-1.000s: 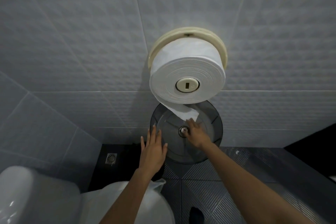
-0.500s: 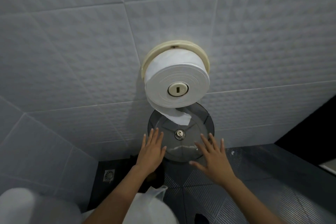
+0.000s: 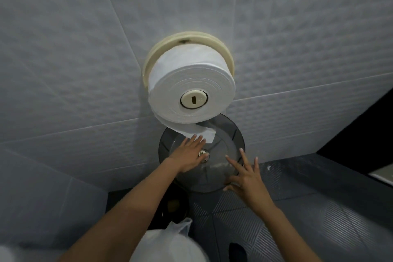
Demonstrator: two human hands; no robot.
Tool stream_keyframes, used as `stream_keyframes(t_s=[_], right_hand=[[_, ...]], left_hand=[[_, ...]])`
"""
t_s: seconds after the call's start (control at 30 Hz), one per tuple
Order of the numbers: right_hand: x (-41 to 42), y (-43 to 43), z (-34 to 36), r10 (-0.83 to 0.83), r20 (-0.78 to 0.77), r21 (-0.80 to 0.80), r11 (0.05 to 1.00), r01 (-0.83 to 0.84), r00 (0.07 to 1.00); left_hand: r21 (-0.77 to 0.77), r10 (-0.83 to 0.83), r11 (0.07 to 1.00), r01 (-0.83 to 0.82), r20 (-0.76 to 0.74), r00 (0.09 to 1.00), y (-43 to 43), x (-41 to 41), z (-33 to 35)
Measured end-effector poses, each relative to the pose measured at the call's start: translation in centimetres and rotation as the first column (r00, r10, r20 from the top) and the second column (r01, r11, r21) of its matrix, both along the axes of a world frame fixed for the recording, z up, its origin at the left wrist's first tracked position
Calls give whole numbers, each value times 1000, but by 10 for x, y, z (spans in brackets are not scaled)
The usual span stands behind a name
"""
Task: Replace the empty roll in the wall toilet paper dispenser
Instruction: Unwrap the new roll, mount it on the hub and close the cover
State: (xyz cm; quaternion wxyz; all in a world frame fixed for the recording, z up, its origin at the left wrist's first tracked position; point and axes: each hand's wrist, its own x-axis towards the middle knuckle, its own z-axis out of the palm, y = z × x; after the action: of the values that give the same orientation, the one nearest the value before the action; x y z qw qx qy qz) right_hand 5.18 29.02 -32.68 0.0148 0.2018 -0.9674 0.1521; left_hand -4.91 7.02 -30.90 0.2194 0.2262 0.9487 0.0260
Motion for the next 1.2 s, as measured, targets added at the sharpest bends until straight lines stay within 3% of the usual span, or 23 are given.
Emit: stream_keyframes(t_s=[0.13, 0.27, 0.37, 0.93, 1.2], right_hand=[[-5, 4, 14, 65, 26, -58, 996, -63, 998], [-7, 3, 43, 67, 220, -224, 974, -16, 973], [-13, 2, 70, 116, 275, -282, 959, -35, 955], [-28, 1, 115, 200, 297, -217, 966, -138, 934], [-28, 2, 119, 202, 324, -247, 961, -124, 924]], left_hand=[[10, 17, 1000, -18, 118, 993, 1, -11, -2], [-11, 54, 999, -53, 202, 978, 5, -21, -6], [-15, 66, 998, -65, 203, 977, 10, -27, -6], [-92, 262, 965, -247, 245, 933, 22, -56, -8], [-32, 330, 941, -336, 300, 895, 39, -49, -1]])
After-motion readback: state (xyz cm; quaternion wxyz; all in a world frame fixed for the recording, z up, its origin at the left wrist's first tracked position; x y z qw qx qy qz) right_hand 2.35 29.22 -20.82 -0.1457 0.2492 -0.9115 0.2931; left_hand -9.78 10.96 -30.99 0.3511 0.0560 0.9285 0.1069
